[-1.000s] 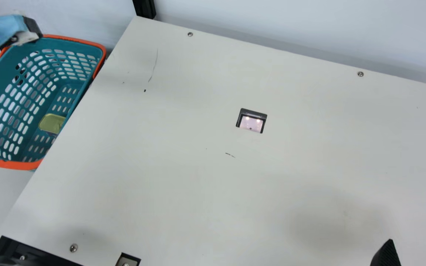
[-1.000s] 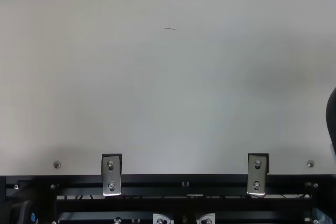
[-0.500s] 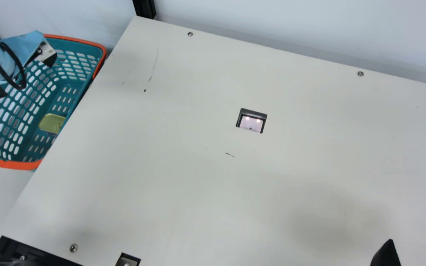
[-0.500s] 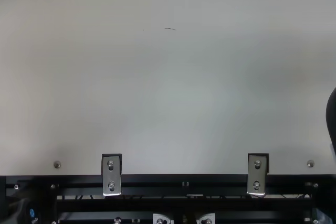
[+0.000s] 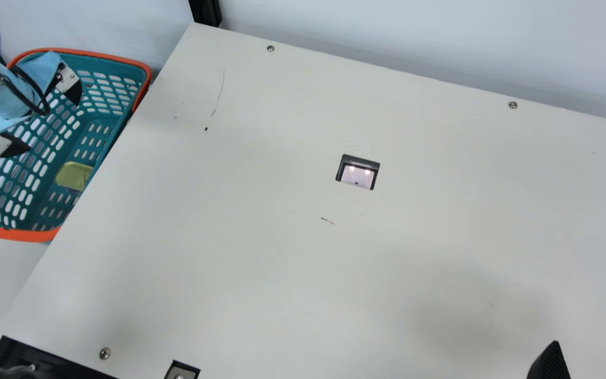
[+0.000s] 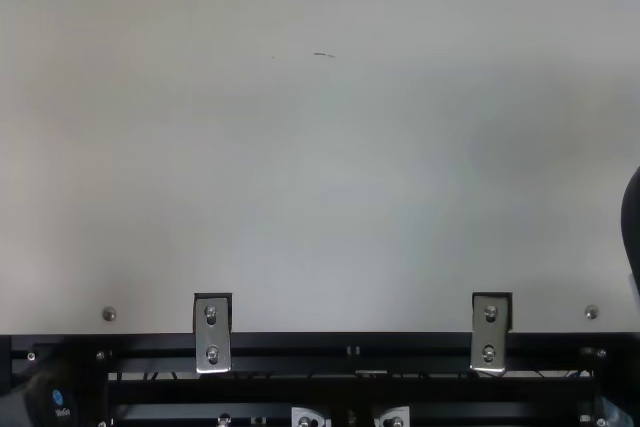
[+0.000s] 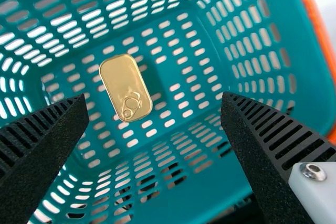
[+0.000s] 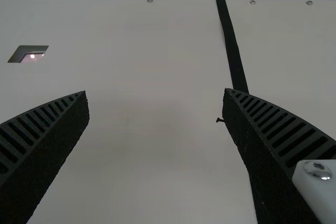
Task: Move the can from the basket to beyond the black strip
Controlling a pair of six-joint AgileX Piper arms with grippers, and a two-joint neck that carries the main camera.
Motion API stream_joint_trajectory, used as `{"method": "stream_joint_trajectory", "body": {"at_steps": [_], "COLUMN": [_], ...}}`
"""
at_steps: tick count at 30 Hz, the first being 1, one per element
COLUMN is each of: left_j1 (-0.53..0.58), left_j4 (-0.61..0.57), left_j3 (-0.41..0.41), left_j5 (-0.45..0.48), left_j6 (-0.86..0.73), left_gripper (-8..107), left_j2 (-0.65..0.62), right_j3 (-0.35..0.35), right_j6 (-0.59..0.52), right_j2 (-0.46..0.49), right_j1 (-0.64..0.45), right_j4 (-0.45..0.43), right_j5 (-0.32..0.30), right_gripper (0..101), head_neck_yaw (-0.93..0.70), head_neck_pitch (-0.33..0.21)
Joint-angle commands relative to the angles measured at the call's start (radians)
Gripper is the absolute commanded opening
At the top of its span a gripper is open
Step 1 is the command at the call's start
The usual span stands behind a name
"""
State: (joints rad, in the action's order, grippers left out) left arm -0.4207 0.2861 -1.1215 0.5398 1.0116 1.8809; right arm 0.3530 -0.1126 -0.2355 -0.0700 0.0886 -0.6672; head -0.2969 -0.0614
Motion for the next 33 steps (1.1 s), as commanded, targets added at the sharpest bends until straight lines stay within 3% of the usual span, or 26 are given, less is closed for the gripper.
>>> {"method": "stream_joint_trajectory", "body": {"at_steps": [1,16,33], "left_j1": [-0.008,-0.055,-0.103], "left_j4": [-0.028,-0.117,-0.161], "left_j3": [-0.017,-0.132,-0.199], "left_j5": [-0.004,-0.023,0.009], "left_j6": [-0.009,-0.009,0.009], "left_gripper": [90,90,90], "left_j2": [0.052,0.289,0.422], "right_j3": [0.000,0.000,0.000], "right_j6": [0.000,0.000,0.000], "right_j2": [0.000,0.000,0.000], "right_j1": [0.000,0.000,0.000], "right_j4": [0.000,0.000,0.000], "right_j5": [0.000,0.000,0.000], "right_gripper": [101,101,101], "head_neck_yaw": [-0.037,-0.037,-0.037], "head_neck_pitch": [-0.032,-0.032,-0.032]}}
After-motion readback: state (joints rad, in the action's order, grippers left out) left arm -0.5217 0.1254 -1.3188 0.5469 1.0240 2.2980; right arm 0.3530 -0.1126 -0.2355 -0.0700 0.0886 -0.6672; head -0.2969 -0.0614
